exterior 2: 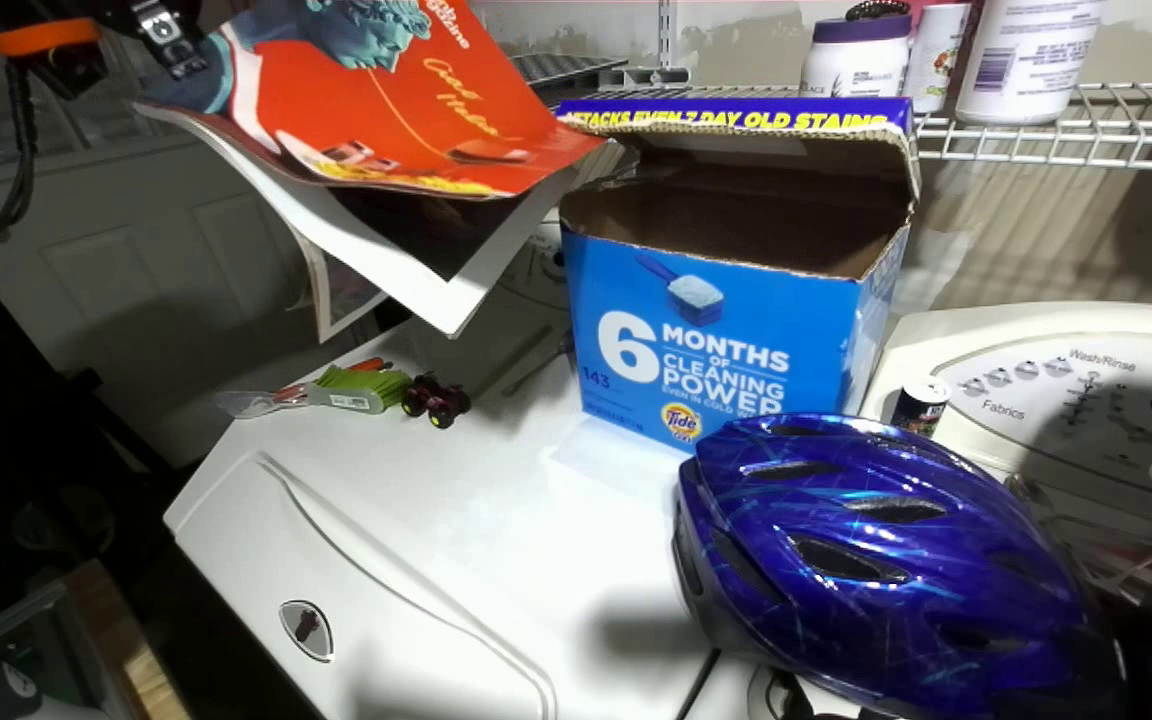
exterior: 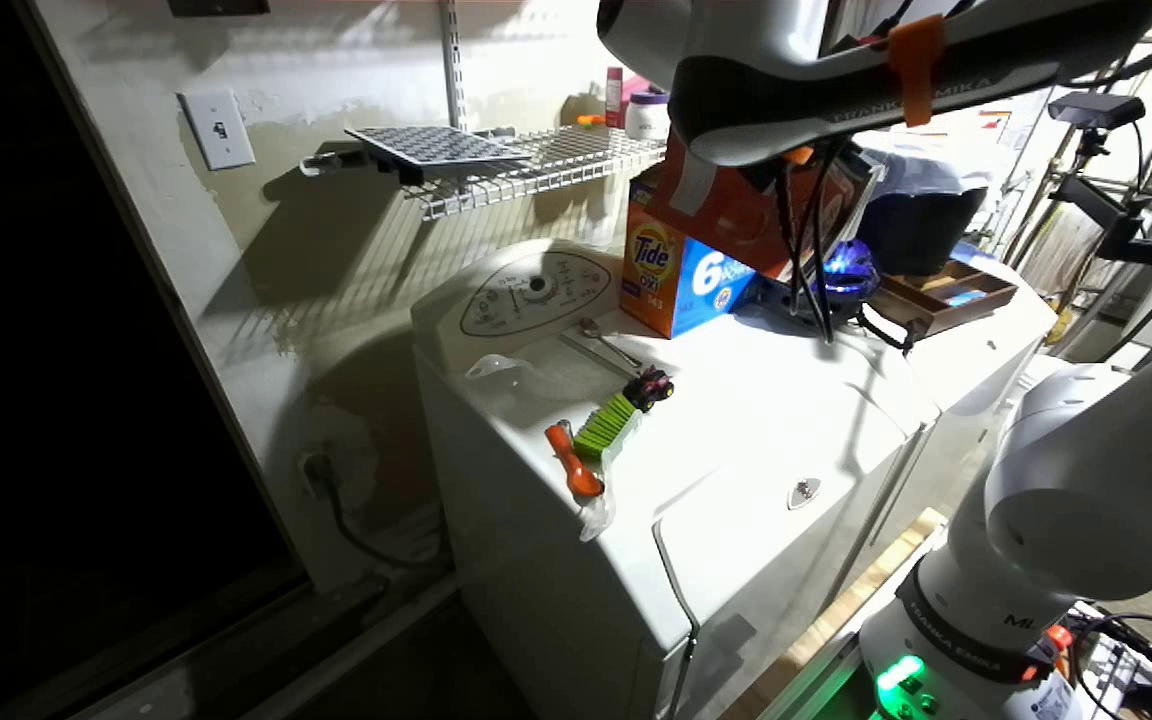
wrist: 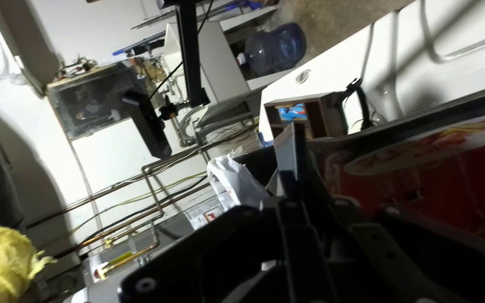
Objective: Put the orange book on the shelf
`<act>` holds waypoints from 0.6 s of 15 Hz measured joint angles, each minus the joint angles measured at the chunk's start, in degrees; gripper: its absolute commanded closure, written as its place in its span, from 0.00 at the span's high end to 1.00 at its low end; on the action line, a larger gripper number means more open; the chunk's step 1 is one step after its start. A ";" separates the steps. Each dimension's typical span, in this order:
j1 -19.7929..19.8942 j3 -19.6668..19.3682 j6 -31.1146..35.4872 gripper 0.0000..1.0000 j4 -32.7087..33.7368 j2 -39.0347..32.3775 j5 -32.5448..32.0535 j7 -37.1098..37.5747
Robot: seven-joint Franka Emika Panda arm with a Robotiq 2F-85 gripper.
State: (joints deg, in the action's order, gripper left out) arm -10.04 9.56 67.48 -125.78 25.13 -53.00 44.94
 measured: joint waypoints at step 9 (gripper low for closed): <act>0.69 -1.31 6.57 0.02 5.41 -0.13 11.43 -4.75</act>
State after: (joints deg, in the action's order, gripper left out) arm -9.34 8.25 74.05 -120.37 25.00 -41.57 40.19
